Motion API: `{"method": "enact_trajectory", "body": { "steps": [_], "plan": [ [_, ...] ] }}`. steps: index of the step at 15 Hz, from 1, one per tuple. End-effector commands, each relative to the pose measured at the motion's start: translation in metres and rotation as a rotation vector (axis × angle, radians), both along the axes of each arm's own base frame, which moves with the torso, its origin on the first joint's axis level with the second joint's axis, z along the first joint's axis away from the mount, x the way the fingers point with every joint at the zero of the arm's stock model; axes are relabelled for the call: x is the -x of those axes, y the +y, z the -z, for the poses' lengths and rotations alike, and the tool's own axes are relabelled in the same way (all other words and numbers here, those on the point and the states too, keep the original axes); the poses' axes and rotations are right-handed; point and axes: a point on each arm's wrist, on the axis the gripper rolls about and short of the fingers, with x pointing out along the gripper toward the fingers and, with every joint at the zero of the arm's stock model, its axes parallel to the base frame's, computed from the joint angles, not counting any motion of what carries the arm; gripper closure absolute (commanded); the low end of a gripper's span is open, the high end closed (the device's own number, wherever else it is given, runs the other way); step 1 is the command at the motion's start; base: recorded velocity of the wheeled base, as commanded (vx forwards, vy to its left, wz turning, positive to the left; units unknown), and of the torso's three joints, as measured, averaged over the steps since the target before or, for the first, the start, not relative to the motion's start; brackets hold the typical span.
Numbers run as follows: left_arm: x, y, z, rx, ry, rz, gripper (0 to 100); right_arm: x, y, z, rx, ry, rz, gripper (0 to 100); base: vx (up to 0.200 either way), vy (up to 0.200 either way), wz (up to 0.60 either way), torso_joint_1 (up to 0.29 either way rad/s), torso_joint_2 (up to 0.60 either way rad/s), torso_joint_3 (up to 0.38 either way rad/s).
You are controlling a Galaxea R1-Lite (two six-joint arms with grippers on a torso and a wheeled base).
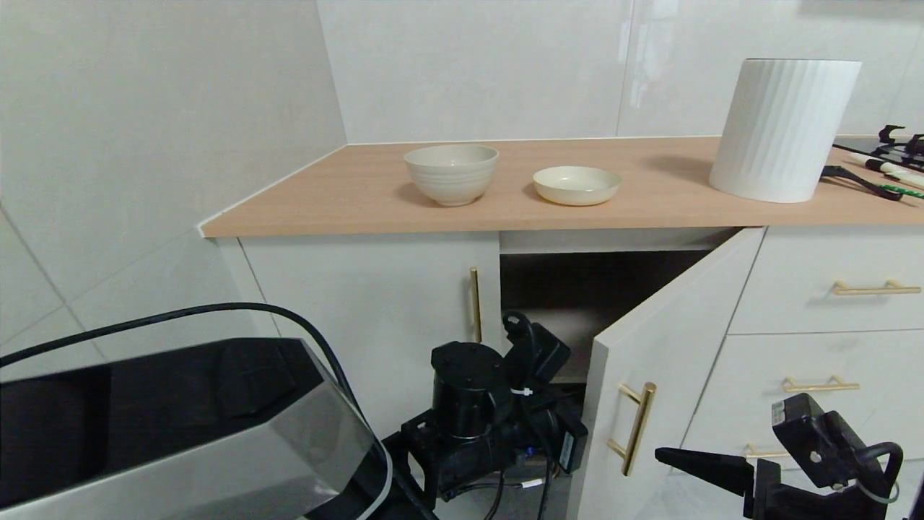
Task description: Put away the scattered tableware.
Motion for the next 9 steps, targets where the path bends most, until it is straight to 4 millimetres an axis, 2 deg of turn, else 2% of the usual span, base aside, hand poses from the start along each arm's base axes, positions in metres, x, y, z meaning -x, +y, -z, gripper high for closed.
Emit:
{"method": "enact_trajectory", "body": {
  "steps": [1,3,9],
  "plan": [
    [-0.0034,-0.0035,0.0041,0.000,0.000,-0.001,100,0.0000,-0.0002,-0.0004,-0.002,-0.002,0.000,0,0.000,0.000,0.00,0.000,0.00,0.000],
    [-0.0064,-0.0070,0.0115,-0.021,0.021,0.000,100,0.0000,-0.0001,-0.0005,-0.003,-0.003,0.000,0,0.000,0.000,0.00,0.000,0.00,0.000],
    [-0.0106,-0.0093,0.0034,-0.039,0.066,-0.003,100,0.0082,0.0001,-0.0091,-0.038,-0.039,-0.035,0,0.000,0.000,0.00,0.000,0.00,0.000]
  ]
}}
